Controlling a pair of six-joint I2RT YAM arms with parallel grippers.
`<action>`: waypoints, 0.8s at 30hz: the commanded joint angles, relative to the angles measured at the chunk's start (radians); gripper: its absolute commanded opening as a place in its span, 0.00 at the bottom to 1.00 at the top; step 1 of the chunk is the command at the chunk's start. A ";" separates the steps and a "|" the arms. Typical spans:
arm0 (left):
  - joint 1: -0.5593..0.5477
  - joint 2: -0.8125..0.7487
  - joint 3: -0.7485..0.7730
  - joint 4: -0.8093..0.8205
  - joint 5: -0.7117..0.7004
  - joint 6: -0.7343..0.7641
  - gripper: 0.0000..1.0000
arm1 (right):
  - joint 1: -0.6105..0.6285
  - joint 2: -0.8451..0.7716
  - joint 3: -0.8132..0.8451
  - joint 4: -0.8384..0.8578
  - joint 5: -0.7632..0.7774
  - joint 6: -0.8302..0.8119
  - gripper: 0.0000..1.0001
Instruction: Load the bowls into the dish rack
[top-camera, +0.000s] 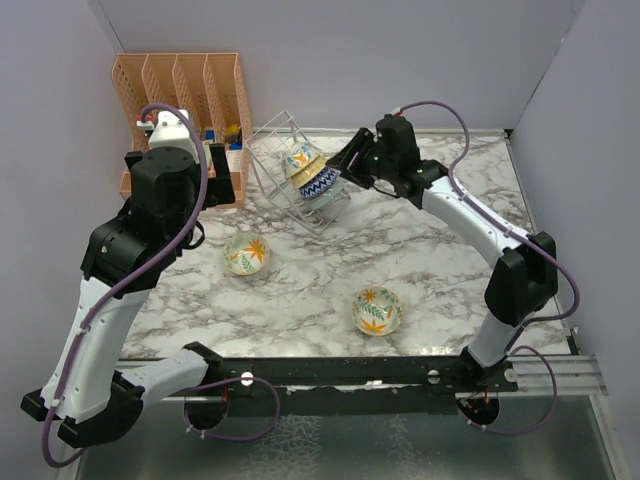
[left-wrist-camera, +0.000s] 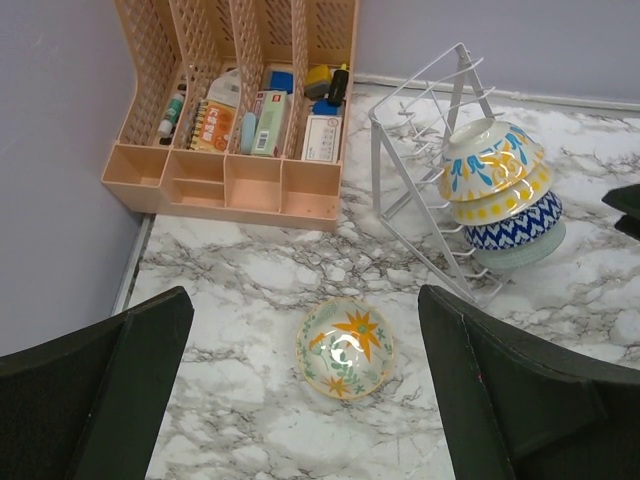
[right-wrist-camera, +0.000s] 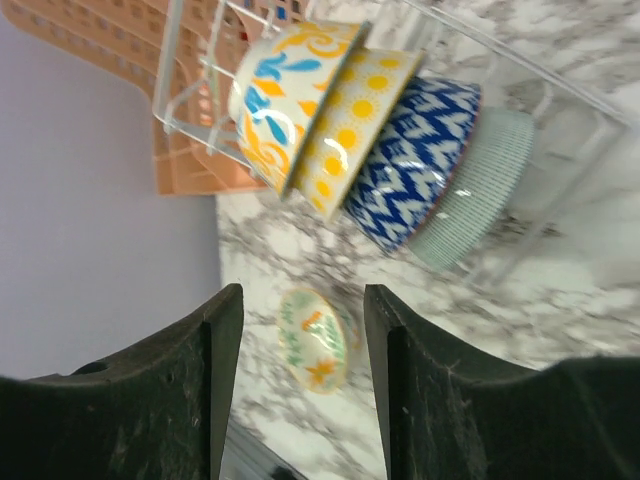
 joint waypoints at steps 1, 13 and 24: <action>-0.002 -0.003 -0.005 0.037 -0.006 0.008 0.99 | 0.005 -0.072 0.050 -0.403 -0.032 -0.324 0.52; -0.002 0.016 -0.036 0.041 0.028 -0.006 0.99 | 0.358 -0.238 -0.135 -0.812 0.070 -0.437 0.58; -0.003 0.007 -0.060 0.038 0.048 -0.025 0.99 | 0.559 -0.205 -0.273 -0.825 0.162 -0.366 0.57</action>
